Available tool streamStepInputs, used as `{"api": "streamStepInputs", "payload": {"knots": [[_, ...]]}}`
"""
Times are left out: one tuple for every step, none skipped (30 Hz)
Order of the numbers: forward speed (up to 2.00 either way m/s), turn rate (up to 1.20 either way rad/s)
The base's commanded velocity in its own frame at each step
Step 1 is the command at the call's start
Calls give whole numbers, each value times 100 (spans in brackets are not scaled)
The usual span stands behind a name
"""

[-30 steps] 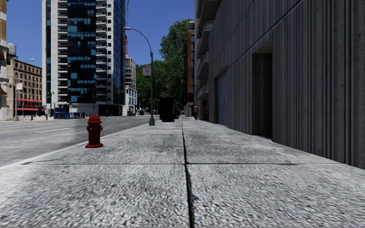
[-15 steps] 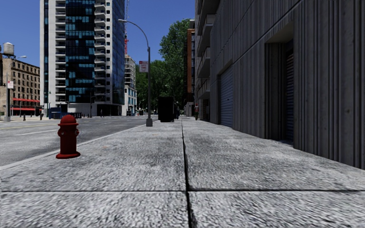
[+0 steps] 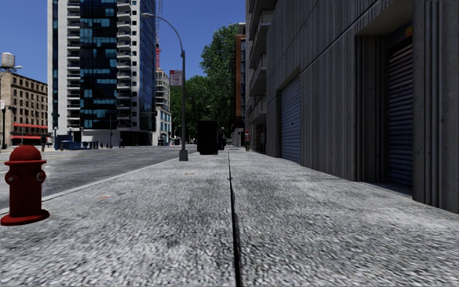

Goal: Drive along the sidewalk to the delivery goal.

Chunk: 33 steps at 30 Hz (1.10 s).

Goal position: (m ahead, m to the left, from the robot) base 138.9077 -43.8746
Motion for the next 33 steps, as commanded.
{"api": "streamStepInputs", "payload": {"knots": [[200,0],[200,0],[200,0],[200,0],[200,0],[200,0],[200,0],[200,0],[200,0],[200,0],[200,0],[200,0],[200,0],[200,0],[200,0],[200,0],[200,0],[200,0],[200,0],[200,0],[200,0],[200,0],[200,0],[200,0],[200,0],[200,0],[200,0],[200,0],[200,0],[200,0],[200,0],[200,0],[200,0]]}}
